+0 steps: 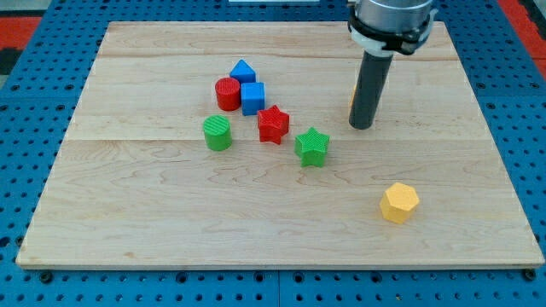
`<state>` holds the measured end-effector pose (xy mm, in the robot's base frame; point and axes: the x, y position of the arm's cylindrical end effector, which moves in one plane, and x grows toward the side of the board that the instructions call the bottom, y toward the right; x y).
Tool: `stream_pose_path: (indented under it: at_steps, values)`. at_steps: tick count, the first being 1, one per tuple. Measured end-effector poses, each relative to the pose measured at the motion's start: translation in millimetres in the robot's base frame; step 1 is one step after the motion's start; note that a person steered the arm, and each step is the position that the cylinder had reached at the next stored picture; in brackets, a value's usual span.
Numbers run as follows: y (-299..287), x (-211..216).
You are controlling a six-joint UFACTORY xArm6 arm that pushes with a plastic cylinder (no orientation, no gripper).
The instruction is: Push the red star into the green circle
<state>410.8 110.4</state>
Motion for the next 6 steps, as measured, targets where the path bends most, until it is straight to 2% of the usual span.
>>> stream_pose_path:
  at_steps: [2, 3, 4, 5, 6]
  values:
    - [-26.9, 14.5]
    - [-29.8, 39.0]
    - [-67.1, 39.0]
    - [-84.3, 5.6]
    - [-163.9, 20.3]
